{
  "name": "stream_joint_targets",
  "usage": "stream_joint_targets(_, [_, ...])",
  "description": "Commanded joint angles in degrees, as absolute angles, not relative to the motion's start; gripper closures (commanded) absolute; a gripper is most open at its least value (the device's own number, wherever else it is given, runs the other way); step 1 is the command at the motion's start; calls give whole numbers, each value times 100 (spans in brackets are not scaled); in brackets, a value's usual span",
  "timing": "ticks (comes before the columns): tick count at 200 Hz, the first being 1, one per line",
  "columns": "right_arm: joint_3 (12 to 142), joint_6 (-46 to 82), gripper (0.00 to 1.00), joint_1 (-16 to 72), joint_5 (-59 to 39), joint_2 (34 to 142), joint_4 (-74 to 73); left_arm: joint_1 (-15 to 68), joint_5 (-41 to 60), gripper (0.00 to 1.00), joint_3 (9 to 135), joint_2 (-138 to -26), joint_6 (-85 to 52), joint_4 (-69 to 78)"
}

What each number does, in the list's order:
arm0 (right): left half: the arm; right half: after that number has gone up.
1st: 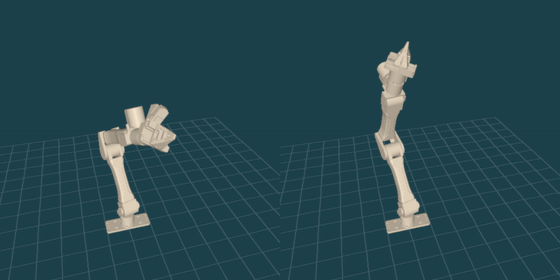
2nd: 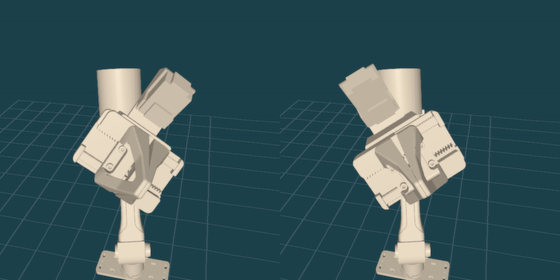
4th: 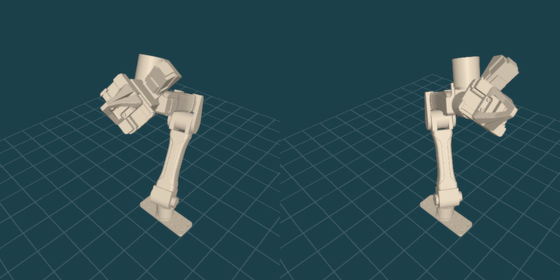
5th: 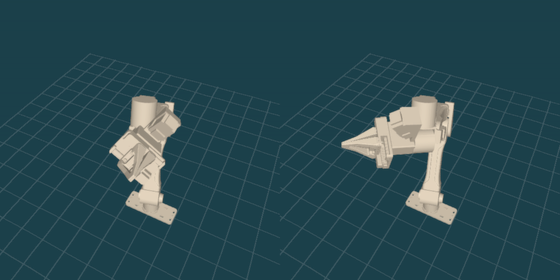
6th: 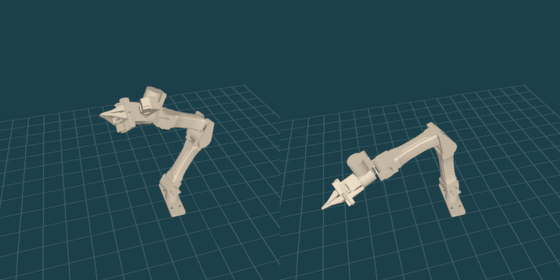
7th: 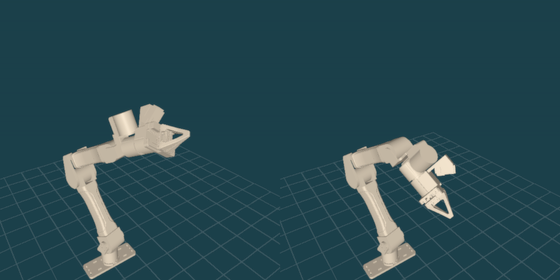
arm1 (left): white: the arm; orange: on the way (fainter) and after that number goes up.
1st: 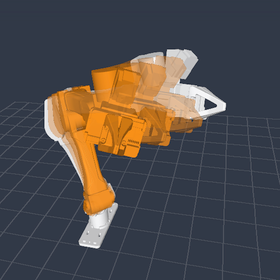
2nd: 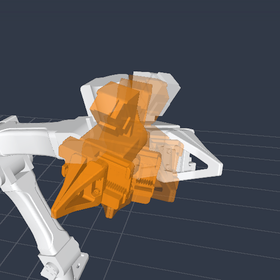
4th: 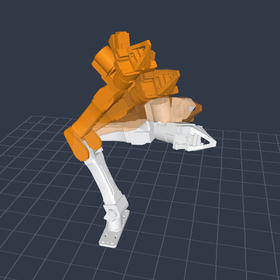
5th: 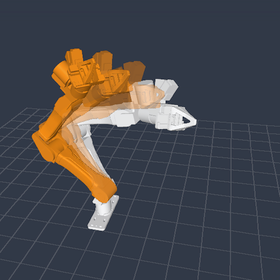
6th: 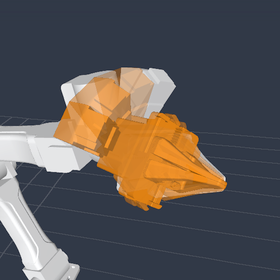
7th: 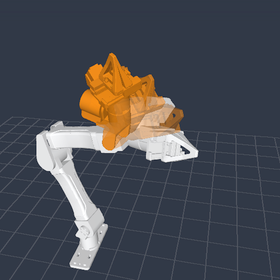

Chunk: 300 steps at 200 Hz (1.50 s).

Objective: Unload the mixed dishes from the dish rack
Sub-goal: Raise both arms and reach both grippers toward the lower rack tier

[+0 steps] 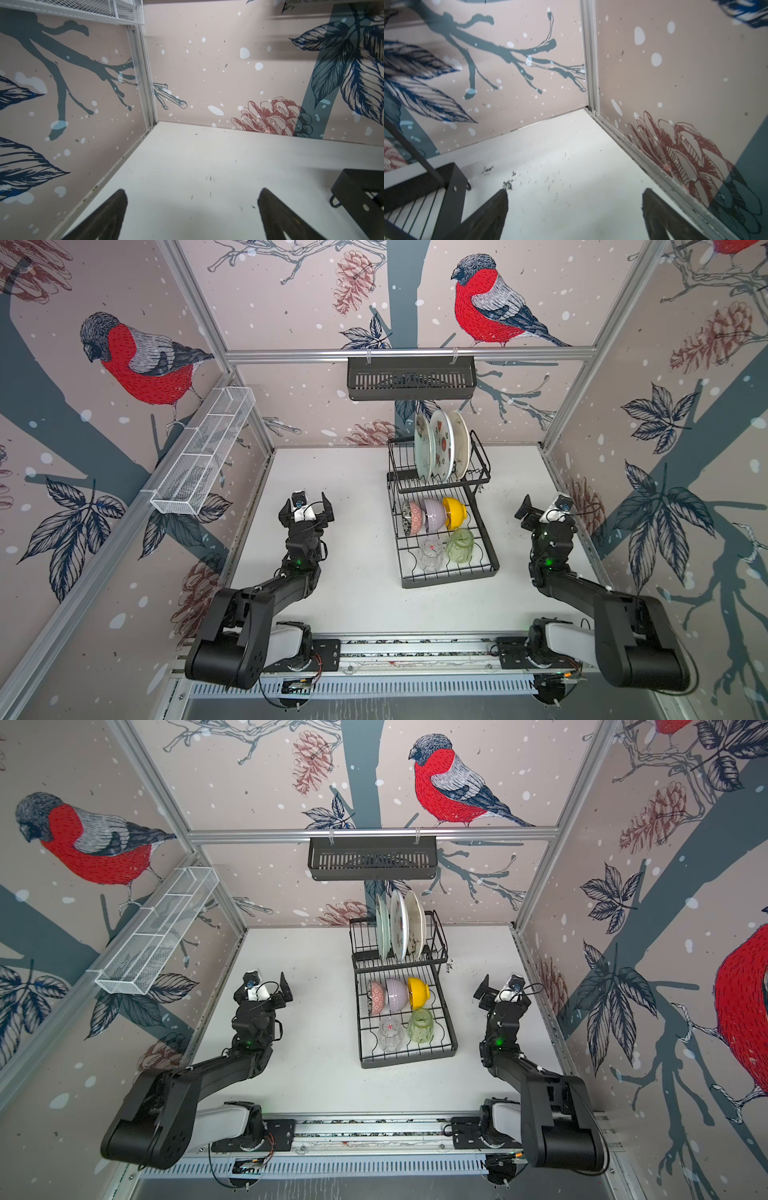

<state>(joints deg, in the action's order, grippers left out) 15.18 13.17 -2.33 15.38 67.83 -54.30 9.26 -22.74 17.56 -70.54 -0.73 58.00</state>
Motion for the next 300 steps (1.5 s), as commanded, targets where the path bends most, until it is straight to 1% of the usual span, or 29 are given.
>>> stream_joint_targets(1, [1766,2185,1,-225,1955,6396,-4115,1013,-2341,2,2114,-6696,-520,4515])
stream_joint_targets(39, [1950,2566,1,51,1670,6000,-3079,1483,-2345,2,2732,-6465,-1171,3163])
stream_joint_targets(50, [2104,2676,0,169,1612,5968,-2662,1662,-2374,3,2958,-6462,-1404,2595])
stream_joint_targets(66, [2370,2813,1,269,1395,5959,-2027,1979,-2422,3,3240,-6507,-1748,1813])
stream_joint_targets(83, [2584,2975,0,317,1228,5925,-1440,2299,-2366,3,3337,-6549,-2001,1326])
stream_joint_targets(98, [2671,3047,1,316,977,5873,-1136,2493,-2061,5,3333,-6564,-2236,1045])
stream_joint_targets(109, [2688,3153,1,316,699,5838,-981,2687,-2028,7,3309,-6552,-2404,902])
stream_joint_targets(141, [2655,3262,1,428,-227,5775,-616,3318,-1993,7,3285,-6522,-2692,633])
stream_joint_targets(169, [2581,3269,0,527,-512,5687,-298,3830,-1790,8,3282,-6570,-2988,606])
stream_joint_targets(195, [2438,3356,1,578,-840,5510,-299,4106,-1614,11,3283,-6698,-3185,751])
stream_joint_targets(226, [2364,3367,0,633,-879,5246,-127,4227,-1334,20,3392,-6996,-3358,938])
stream_joint_targets(247, [2322,3394,0,634,-822,5013,-36,4262,-1101,22,3525,-7203,-3430,950])
stream_joint_targets(262, [2278,3426,0,634,-779,4852,-19,4285,-923,26,3558,-7304,-3500,1040])
stream_joint_targets(300, [2114,3476,1,634,-817,4608,4,4337,-686,30,3670,-7621,-3565,1037])
